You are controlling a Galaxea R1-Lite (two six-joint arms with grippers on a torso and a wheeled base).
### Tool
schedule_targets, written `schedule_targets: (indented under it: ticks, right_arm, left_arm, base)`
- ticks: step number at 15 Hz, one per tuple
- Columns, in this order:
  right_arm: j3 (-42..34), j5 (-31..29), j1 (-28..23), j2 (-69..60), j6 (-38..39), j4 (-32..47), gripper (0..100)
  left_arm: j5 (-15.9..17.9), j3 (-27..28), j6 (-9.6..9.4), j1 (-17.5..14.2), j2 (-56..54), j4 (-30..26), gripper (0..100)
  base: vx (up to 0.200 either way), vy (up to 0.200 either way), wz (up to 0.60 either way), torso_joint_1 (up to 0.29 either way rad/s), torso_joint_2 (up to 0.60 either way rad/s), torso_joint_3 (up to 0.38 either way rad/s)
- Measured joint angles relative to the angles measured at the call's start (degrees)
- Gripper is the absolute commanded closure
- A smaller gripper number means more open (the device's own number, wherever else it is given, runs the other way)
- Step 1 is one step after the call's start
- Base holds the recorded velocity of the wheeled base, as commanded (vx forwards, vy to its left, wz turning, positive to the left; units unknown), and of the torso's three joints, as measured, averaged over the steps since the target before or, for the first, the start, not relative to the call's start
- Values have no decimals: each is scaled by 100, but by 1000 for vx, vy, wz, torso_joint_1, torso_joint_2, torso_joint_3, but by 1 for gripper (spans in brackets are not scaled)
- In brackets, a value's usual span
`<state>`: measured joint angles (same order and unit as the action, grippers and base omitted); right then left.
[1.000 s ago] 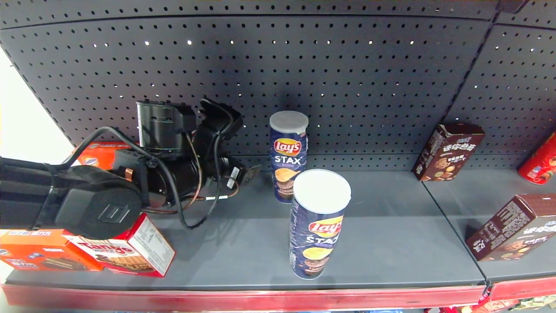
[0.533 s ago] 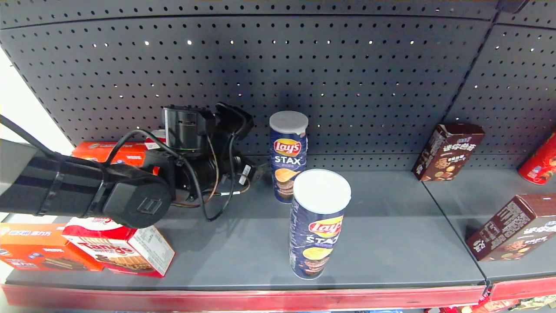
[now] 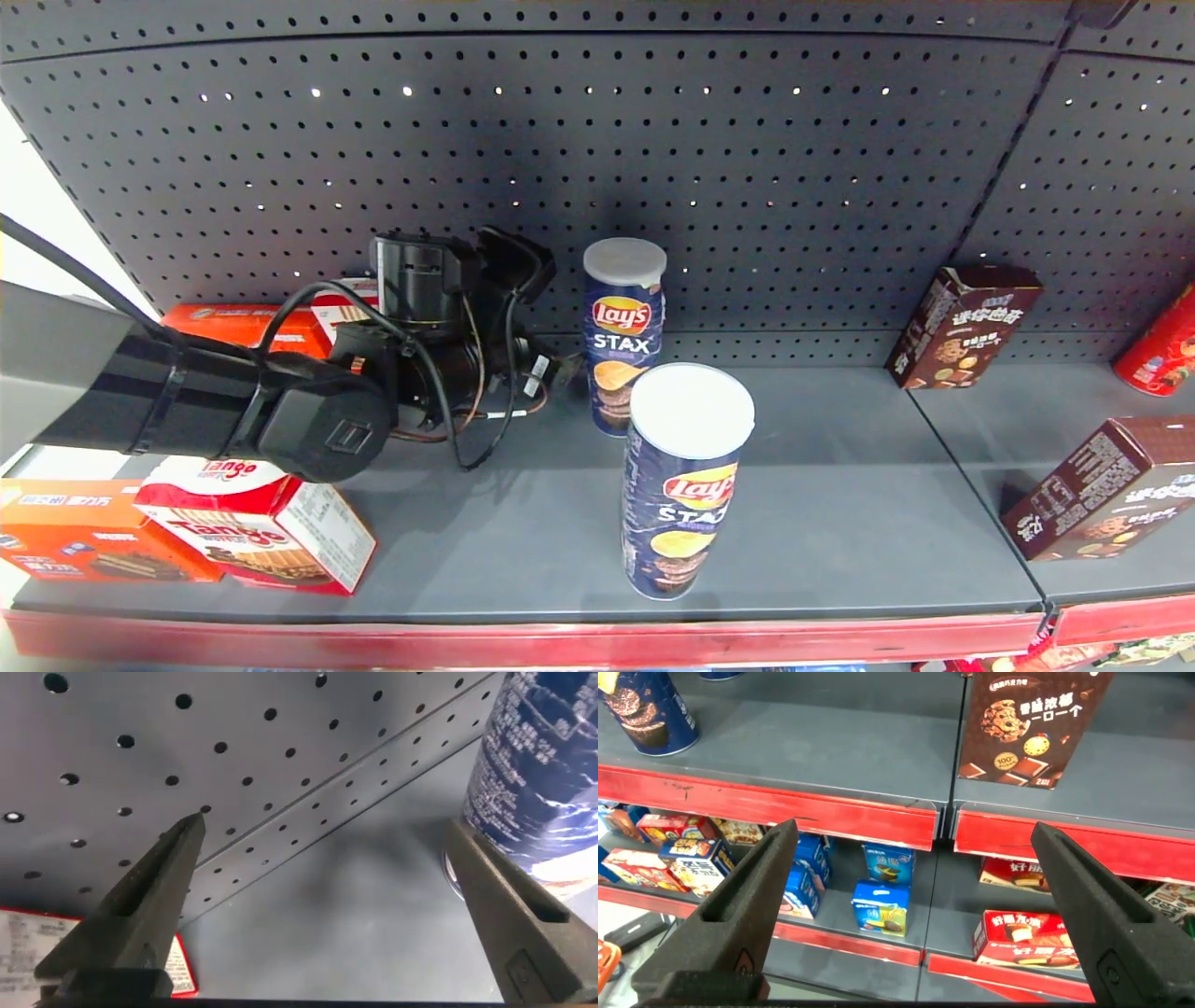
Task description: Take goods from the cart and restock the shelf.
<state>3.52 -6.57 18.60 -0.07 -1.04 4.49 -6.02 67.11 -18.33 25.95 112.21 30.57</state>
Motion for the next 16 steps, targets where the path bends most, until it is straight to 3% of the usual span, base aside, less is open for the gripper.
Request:
schedule_targets:
  ticks: [9, 13, 16]
  right_arm:
    - [6, 4, 0, 0, -2, 0, 0]
    - [-2, 12, 0, 0, -5, -2, 0]
    - [9, -56, 0, 0, 88, 35, 0]
  left_arm:
    - [-13, 199, 9, 85, 149, -9, 0]
    - [-43, -9, 22, 37, -80, -9, 0]
    - [-76, -484, 22, -154, -753, -4, 0]
  base:
    - [0, 0, 0, 0, 0, 0]
    - [0, 0, 0, 0, 0, 0]
    - [0, 0, 0, 0, 0, 0]
